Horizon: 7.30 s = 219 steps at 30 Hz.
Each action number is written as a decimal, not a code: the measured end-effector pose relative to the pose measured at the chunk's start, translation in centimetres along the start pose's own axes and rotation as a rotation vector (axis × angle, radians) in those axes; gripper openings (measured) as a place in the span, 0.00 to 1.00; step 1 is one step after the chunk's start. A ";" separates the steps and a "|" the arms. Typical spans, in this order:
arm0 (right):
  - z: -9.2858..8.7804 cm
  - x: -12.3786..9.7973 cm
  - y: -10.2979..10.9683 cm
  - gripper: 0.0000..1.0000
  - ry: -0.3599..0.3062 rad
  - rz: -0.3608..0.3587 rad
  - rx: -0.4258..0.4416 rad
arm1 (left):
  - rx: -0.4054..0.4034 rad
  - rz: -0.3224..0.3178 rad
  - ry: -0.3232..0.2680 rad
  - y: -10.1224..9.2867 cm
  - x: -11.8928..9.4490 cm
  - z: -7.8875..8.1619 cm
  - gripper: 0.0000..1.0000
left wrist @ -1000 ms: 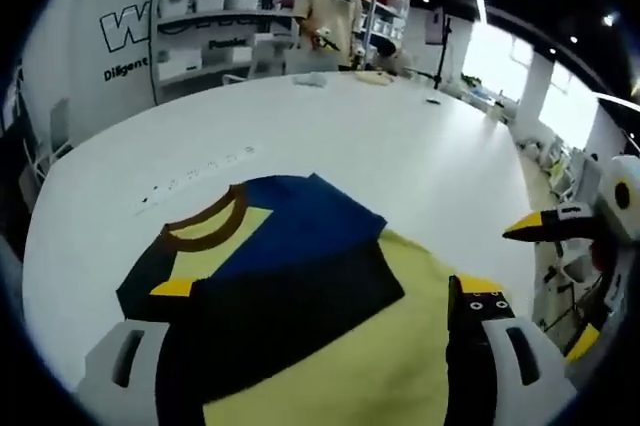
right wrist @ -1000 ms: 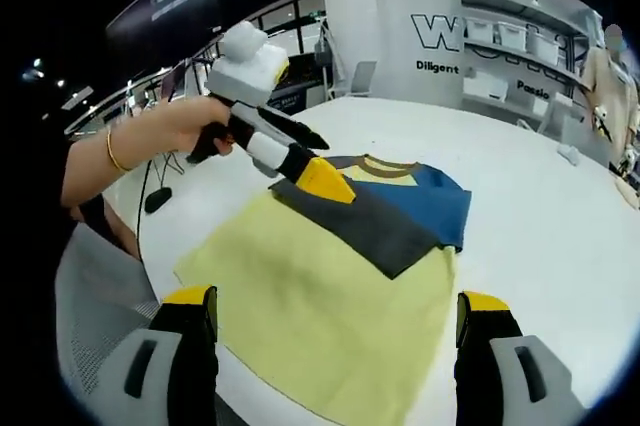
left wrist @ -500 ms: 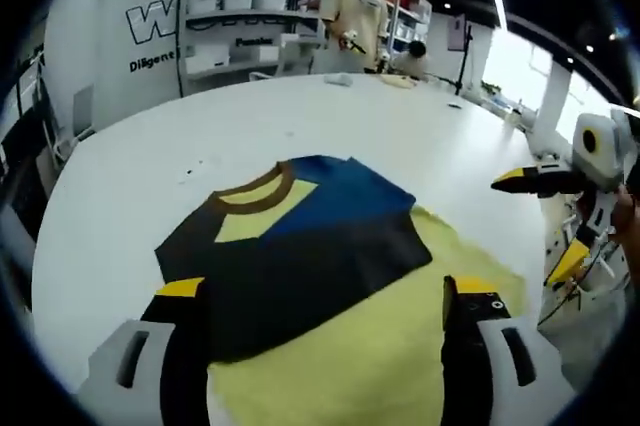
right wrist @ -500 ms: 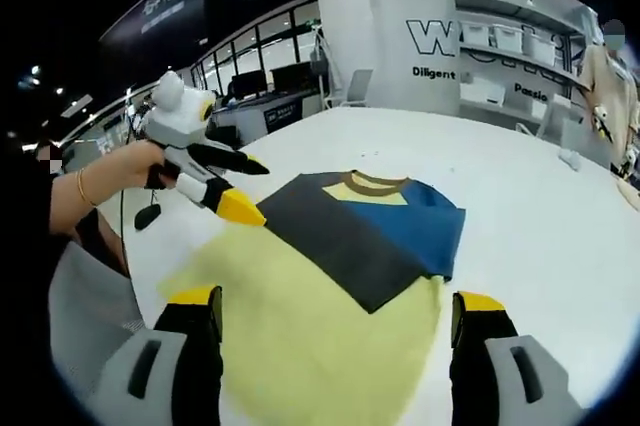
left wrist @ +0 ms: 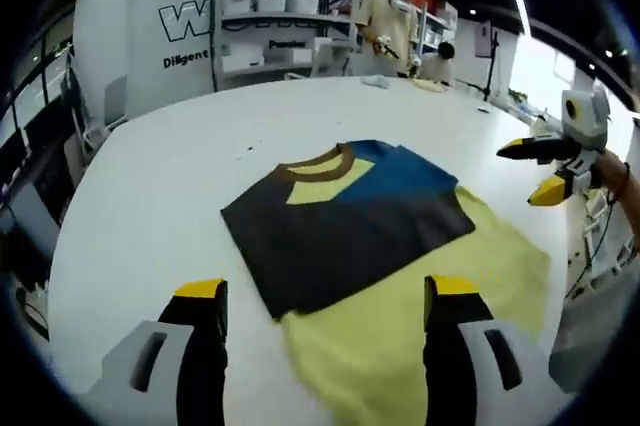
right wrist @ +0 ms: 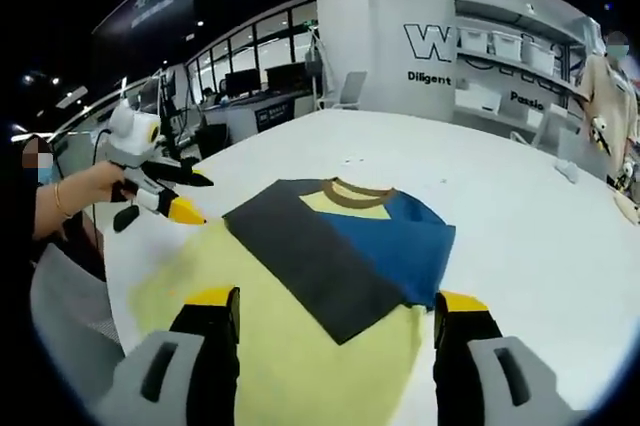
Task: Fold the garment on the visible template until the final outline fits inside the template.
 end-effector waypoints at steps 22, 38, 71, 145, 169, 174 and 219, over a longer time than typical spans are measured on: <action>-2.0 6.1 -3.4 0.59 0.051 0.009 0.041 | -0.006 0.178 0.037 6.3 2.8 -5.7 0.44; -3.2 7.6 -5.6 0.47 0.078 -0.039 0.112 | 0.006 0.149 -0.001 4.1 4.3 -5.1 0.30; -3.8 7.0 -8.3 0.00 0.151 -0.221 0.156 | 0.114 0.140 0.004 4.4 3.6 -5.3 0.05; -4.2 4.7 -9.3 0.53 0.091 -0.299 0.379 | -0.132 0.144 0.095 3.0 4.8 -4.2 0.21; -5.5 2.4 -5.3 0.63 0.073 -0.207 0.393 | 0.042 0.194 0.153 5.4 5.1 -4.4 0.11; -5.2 2.4 -4.3 0.69 0.067 -0.165 0.385 | 0.102 0.215 0.138 6.8 4.7 -4.7 0.11; -7.1 1.7 5.9 0.99 0.217 0.101 0.208 | -0.026 0.141 0.142 3.8 -4.9 -6.1 0.99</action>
Point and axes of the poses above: the point that each gripper's makers call its tool centre point, and the gripper's own axes: x roughly forward along the fingers, y roughly to its left, z roughly out of its top, the point moved 5 cm from there along -x, roughly backward along the fingers, and after that the axes turned 14 degrees about z, right-handed, at the moved point
